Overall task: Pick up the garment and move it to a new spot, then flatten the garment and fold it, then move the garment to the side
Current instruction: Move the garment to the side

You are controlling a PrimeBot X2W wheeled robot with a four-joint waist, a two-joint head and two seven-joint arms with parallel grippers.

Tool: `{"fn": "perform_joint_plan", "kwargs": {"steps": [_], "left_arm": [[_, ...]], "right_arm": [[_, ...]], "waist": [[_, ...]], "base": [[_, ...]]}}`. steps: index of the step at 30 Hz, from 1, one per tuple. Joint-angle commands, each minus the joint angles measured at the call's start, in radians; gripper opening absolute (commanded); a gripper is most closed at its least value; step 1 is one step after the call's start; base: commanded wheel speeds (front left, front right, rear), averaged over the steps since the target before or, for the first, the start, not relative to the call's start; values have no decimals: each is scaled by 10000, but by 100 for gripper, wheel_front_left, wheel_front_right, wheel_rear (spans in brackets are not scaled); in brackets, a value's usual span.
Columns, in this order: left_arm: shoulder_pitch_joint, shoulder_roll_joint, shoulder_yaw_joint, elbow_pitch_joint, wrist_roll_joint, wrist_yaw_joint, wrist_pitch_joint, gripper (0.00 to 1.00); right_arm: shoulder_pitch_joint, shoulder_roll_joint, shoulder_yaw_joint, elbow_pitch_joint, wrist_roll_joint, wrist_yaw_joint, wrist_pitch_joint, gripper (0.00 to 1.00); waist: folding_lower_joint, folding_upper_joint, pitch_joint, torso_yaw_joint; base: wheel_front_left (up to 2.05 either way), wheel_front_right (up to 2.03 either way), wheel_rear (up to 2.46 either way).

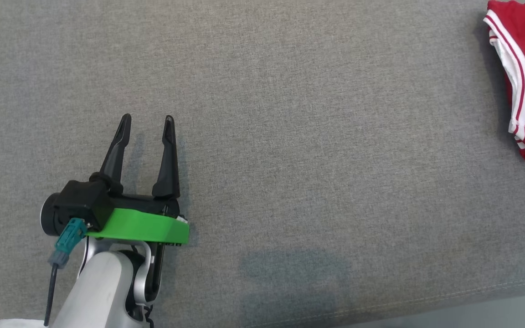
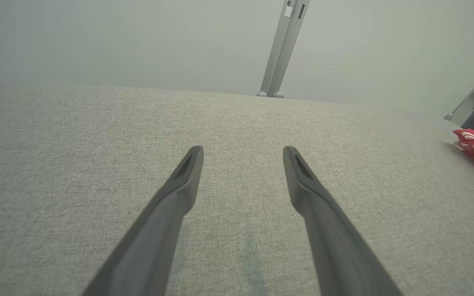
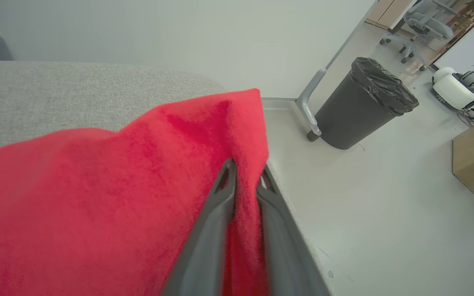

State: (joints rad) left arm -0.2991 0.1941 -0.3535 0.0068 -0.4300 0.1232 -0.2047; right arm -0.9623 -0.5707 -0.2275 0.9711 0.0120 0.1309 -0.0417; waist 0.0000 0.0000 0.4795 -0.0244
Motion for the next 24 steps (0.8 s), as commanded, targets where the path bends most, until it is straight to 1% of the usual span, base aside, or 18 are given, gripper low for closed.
{"fn": "perform_joint_plan", "kwargs": {"steps": [1, 2, 4, 7, 12, 17, 18, 24], "left_arm": [[-166, 48, 14, -46, 62, 42, -13, 100], [-166, 52, 3, -75, 68, 57, -3, 100], [-150, 77, -13, -82, 56, 83, 20, 100], [-112, 65, -26, -13, 19, 99, 3, 100], [-26, 17, -83, 145, -57, 60, -48, 100], [109, -42, -115, 358, -189, 7, -114, 100], [173, -71, -98, 469, -291, -49, -179, 100], [333, -259, 96, 766, -707, -338, -362, 100]], "right_arm": [[-117, 51, -180, 49, -272, -3, -240, 91], [-147, 83, -426, 107, -488, -3, -390, 100], [-214, 261, -969, 247, -1078, -3, -723, 100], [-229, 469, -1315, 383, -1498, -3, -890, 100], [-237, 843, -1302, 543, -1842, -3, -1225, 100], [-287, 1179, -805, 655, -1611, -3, -1656, 100], [-294, 1312, -516, 637, -1385, -3, -1818, 100], [-28, 1670, 948, 244, -354, -3, -2094, 100]], "waist": [[0, 0, 181, 164], [0, 0, 202, 179], [0, 0, 206, 188], [0, 0, 121, 115], [0, 0, -165, -104], [0, 0, -705, -341], [0, 0, -1027, -427], [0, 0, -2172, -602]], "base": [[0, 0, 0], [0, 0, 0], [0, 0, 0], [0, 0, 0], [0, 0, 0], [0, 0, 0], [0, 0, 0], [0, 0, 0]]}}
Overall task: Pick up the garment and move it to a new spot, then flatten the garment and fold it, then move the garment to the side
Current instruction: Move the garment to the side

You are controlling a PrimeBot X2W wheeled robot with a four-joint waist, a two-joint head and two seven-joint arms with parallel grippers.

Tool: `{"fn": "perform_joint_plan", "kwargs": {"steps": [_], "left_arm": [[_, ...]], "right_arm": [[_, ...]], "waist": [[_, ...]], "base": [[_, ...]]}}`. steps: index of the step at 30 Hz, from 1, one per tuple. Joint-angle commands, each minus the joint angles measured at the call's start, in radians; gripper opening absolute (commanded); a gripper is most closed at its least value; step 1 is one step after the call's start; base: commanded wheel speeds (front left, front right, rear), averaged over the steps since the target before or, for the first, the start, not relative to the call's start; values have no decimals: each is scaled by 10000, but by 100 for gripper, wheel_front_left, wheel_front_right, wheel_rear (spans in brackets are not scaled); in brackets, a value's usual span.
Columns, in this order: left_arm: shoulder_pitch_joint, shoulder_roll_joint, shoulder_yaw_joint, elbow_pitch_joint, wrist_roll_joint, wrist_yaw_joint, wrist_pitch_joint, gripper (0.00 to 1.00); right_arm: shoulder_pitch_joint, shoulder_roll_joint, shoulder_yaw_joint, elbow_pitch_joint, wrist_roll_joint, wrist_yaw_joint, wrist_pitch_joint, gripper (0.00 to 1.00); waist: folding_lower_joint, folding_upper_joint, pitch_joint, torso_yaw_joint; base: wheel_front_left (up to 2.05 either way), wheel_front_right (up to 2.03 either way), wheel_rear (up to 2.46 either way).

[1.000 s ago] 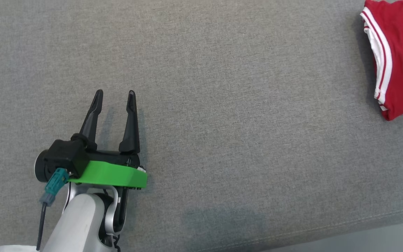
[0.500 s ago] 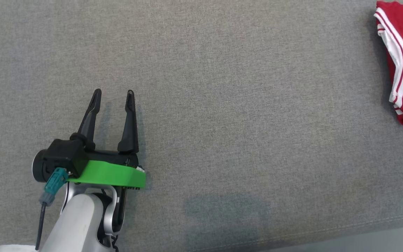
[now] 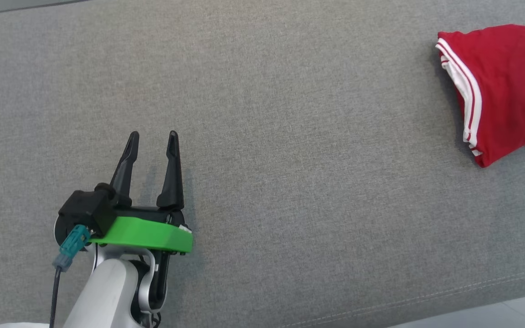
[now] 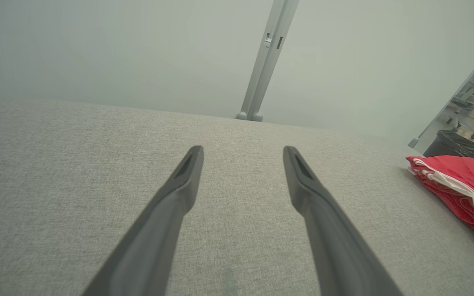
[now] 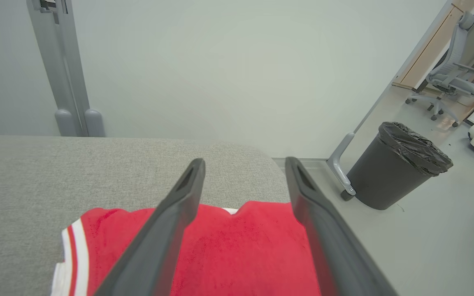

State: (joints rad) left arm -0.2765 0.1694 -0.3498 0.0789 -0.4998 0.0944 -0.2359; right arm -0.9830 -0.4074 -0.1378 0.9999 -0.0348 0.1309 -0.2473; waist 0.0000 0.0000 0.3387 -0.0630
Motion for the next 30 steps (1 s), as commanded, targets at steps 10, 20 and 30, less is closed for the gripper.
{"fn": "perform_joint_plan", "kwargs": {"steps": [10, 20, 30], "left_arm": [[754, -249, 490, 645, -232, -45, -256, 100], [1486, -59, 810, 1370, 166, 520, -287, 100], [2060, -91, 1167, 1231, 283, 529, -295, 100]], "right_arm": [[1452, 225, 2229, -1466, 2445, -3, 101, 100], [3820, 772, 2362, -3929, 3574, -3, 489, 100], [6351, 2393, 1203, -7025, 2421, -1, 938, 100]], "waist": [[0, 0, -2444, -191], [0, 0, -3305, 191], [0, 0, -3410, 688]], "base": [[0, 0, 0], [0, 0, 0], [0, 0, 0]]}}
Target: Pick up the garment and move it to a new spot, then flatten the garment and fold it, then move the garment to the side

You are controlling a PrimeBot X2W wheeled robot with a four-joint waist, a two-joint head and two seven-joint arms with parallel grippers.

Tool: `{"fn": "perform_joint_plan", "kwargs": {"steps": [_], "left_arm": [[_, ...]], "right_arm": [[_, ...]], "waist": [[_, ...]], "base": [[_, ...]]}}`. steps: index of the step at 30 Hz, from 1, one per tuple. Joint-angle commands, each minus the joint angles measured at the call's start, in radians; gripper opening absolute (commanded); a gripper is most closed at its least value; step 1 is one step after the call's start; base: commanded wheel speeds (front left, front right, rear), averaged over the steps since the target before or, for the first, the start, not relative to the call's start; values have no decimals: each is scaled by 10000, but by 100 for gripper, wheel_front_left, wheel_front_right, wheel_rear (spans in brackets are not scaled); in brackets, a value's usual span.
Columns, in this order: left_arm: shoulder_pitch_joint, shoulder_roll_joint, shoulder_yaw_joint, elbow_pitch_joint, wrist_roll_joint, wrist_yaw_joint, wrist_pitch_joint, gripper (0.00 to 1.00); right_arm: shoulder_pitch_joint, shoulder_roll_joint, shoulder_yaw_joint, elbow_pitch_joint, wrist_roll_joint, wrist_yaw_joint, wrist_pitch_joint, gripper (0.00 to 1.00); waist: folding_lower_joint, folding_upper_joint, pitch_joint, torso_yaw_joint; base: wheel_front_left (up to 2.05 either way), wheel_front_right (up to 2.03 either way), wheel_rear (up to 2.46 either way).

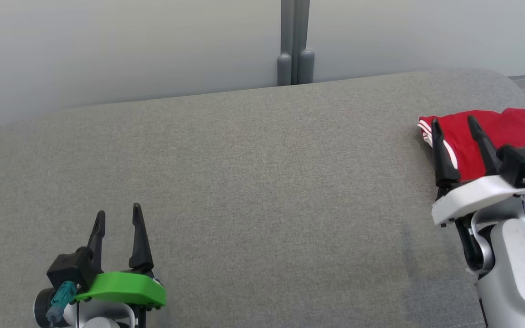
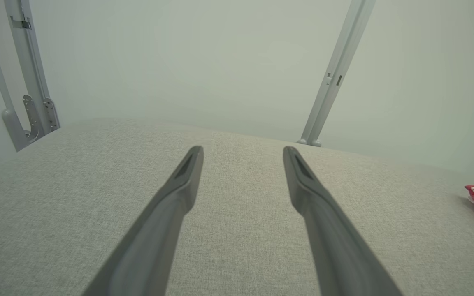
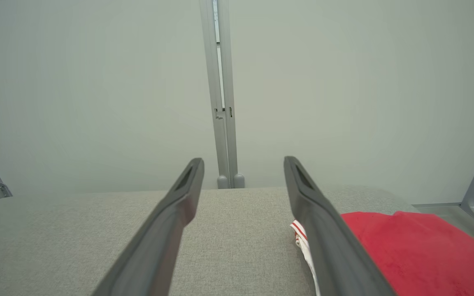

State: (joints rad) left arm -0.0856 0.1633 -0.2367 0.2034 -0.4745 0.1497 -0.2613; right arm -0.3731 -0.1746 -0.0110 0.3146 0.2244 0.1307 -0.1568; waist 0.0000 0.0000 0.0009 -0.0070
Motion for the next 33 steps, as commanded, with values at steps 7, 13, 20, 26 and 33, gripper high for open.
{"fn": "perform_joint_plan", "kwargs": {"steps": [7, 13, 20, 26, 33], "left_arm": [[435, -85, 178, -139, 169, -172, -44, 100], [537, -145, 142, -218, 270, -441, -45, 100], [549, -286, 279, -171, 525, -691, -46, 100], [511, -364, 415, -106, 751, -727, -46, 100], [434, -459, 561, 27, 944, -827, -45, 100]], "right_arm": [[1792, 999, -587, -1684, -842, 1, 293, 100], [2634, 1202, -525, -2268, -856, -1, 396, 100], [3308, 1220, -211, -2468, -445, 1, 195, 100], [3557, 1223, -41, -2436, -284, 1, 51, 100], [3638, 1224, 8, -2317, -201, 1, -75, 100]], "waist": [[0, 0, -21, 470], [0, 0, -5, 629], [0, 0, -13, 706], [0, 0, 1, 688], [0, 0, 3, 647]], "base": [[0, 0, 0], [0, 0, 0], [0, 0, 0], [0, 0, 0], [0, 0, 0]]}}
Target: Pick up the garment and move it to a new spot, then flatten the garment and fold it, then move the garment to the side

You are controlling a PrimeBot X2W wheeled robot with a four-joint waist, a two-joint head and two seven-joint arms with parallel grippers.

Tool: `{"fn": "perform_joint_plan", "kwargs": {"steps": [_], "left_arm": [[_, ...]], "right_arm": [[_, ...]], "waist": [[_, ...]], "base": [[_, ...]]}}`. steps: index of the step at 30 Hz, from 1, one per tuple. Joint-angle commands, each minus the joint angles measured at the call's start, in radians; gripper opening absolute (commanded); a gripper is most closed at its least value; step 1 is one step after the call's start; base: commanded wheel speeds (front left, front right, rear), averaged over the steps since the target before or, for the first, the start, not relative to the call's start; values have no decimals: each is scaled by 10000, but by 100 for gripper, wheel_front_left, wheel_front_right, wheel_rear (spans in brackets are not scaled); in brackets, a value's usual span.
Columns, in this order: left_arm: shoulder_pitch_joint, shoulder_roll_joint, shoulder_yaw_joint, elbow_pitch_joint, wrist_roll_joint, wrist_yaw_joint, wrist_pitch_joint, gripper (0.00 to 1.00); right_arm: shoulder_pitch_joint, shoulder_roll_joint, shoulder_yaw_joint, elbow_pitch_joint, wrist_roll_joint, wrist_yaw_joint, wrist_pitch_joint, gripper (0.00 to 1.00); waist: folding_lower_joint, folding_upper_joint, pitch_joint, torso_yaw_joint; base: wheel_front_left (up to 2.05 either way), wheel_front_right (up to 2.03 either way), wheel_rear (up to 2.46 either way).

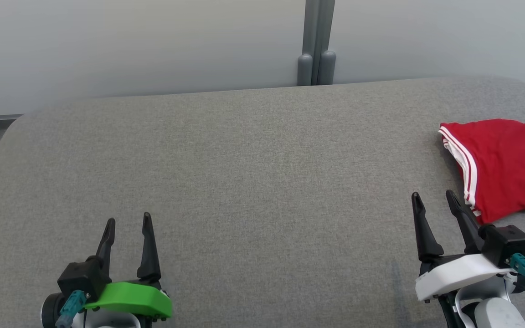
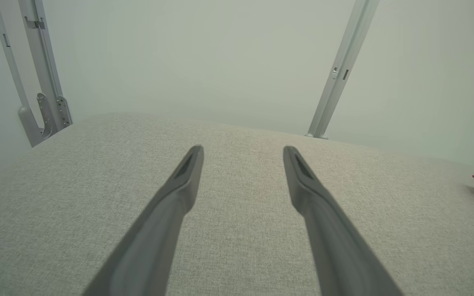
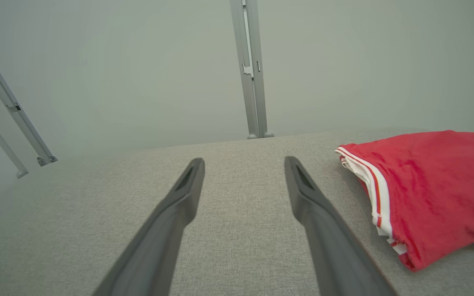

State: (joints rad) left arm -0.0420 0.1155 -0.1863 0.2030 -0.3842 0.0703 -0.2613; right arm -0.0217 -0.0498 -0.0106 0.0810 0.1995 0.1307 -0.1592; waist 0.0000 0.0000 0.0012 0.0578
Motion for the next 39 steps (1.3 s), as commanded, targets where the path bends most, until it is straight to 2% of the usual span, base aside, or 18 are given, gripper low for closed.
{"fn": "perform_joint_plan", "kwargs": {"steps": [1, 37, 38, 39], "left_arm": [[-10, -2, 46, 93, 46, -74, -45, 100], [-132, -161, 45, 383, 288, -179, -39, 100], [-59, -127, 7, 386, 211, -183, -5, 0], [-31, -127, -3, 453, 189, -185, 14, 0]], "right_arm": [[119, -24, 12, 41, 44, 1, -57, 100], [-253, -23, -5, 260, 50, 1, -353, 100], [-204, 0, 6, 247, 10, 0, -290, 0], [-186, 13, 4, 322, 24, 0, -270, 0]], "waist": [[0, 0, -3, -5], [0, 0, 52, -30], [0, 0, 53, -31], [0, 0, 52, -31]], "base": [[0, 0, 0], [0, 0, 0], [0, 0, 0], [0, 0, 0]]}}
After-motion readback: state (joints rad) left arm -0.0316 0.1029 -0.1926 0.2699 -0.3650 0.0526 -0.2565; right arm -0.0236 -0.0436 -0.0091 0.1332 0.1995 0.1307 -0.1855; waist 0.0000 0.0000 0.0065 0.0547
